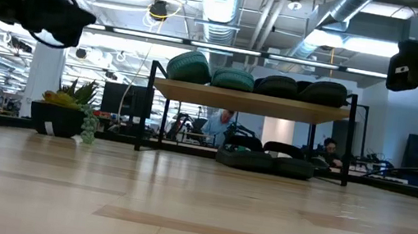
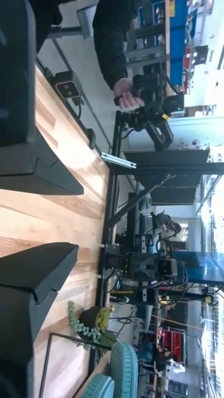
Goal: Pick and place slides into the shelf
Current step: Return to Home Position
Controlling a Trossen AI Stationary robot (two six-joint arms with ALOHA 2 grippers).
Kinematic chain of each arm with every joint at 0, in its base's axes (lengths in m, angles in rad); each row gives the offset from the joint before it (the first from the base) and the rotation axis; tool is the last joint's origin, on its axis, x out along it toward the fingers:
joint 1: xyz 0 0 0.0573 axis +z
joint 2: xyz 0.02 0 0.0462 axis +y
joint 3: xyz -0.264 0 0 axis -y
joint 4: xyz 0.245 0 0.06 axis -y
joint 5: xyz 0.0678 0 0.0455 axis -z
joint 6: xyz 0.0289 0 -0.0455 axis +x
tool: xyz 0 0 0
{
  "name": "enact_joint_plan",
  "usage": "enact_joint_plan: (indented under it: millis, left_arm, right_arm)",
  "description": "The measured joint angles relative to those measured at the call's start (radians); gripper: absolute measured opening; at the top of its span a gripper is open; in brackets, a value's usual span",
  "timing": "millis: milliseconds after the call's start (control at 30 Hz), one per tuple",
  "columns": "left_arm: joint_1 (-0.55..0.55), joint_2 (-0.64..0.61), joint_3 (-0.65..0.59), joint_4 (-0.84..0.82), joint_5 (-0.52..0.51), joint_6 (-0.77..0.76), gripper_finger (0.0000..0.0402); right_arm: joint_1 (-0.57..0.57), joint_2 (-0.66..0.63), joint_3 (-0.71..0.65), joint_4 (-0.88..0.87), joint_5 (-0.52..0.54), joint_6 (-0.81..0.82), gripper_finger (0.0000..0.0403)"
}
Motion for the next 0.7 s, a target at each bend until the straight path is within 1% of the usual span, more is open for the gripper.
enact_joint_plan:
  millis: [100, 233, 367, 700]
  left_arm:
    - [0.000, 0.000, 0.000, -0.040, -0.027, -0.001, 0.0000]
    - [0.000, 0.000, 0.000, -0.071, -0.023, -0.001, 0.0000]
    - [0.000, 0.000, 0.000, -0.137, -0.021, -0.002, 0.0000]
    - [0.000, 0.014, 0.000, -0.140, -0.027, 0.001, 0.0000]
  right_arm:
    - [0.000, 0.000, 0.000, 0.000, 0.000, 0.000, 0.0122]
    - [0.000, 0.000, 0.000, 0.000, 0.000, 0.000, 0.0122]
    - [0.000, 0.000, 0.000, 0.000, 0.000, 0.000, 0.0122]
    - [0.000, 0.000, 0.000, 0.000, 0.000, 0.000, 0.0122]
